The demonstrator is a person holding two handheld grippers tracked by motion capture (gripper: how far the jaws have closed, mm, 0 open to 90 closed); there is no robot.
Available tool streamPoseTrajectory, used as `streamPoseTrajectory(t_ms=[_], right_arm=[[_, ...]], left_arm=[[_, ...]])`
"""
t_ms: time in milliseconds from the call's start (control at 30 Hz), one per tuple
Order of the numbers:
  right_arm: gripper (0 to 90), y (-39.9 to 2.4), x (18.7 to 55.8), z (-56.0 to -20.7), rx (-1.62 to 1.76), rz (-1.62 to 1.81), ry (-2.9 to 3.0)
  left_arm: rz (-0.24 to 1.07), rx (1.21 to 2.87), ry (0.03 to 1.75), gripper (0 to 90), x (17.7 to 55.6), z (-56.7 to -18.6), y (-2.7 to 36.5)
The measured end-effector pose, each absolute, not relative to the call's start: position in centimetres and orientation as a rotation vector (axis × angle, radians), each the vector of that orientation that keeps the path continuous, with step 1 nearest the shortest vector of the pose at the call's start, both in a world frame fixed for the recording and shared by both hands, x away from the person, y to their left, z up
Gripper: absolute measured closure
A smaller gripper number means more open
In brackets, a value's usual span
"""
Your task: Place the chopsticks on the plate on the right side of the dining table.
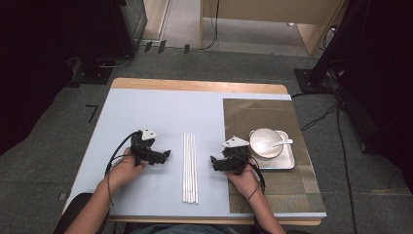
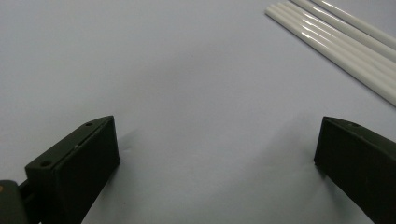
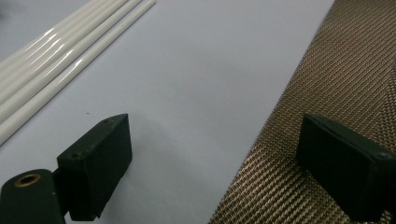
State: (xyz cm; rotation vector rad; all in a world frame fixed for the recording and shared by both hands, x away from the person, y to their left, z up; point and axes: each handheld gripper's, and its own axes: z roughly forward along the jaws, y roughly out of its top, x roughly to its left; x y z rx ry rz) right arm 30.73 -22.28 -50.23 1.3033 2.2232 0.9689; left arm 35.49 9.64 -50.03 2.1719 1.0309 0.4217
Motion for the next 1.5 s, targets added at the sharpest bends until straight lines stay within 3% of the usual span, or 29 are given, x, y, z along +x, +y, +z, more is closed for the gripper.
streamPoseTrajectory(t_ms=[733,1067,1500], right_arm=[[10.7,-22.2,30.7,-50.2,1.305,0.967,2.221],[25.1,-22.2,30.6,-49.4,1.337,0.991,2.242],[31.9,-21.8,30.4,-48.4,1.360,1.020,2.251]], left_arm=[[0.422,2.172,1.030,0.0,35.5,-50.0,9.6],[0.421,2.172,1.031,0.0,35.5,-50.0,9.6],[0.420,2.171,1.032,0.0,35.5,-50.0,9.6]])
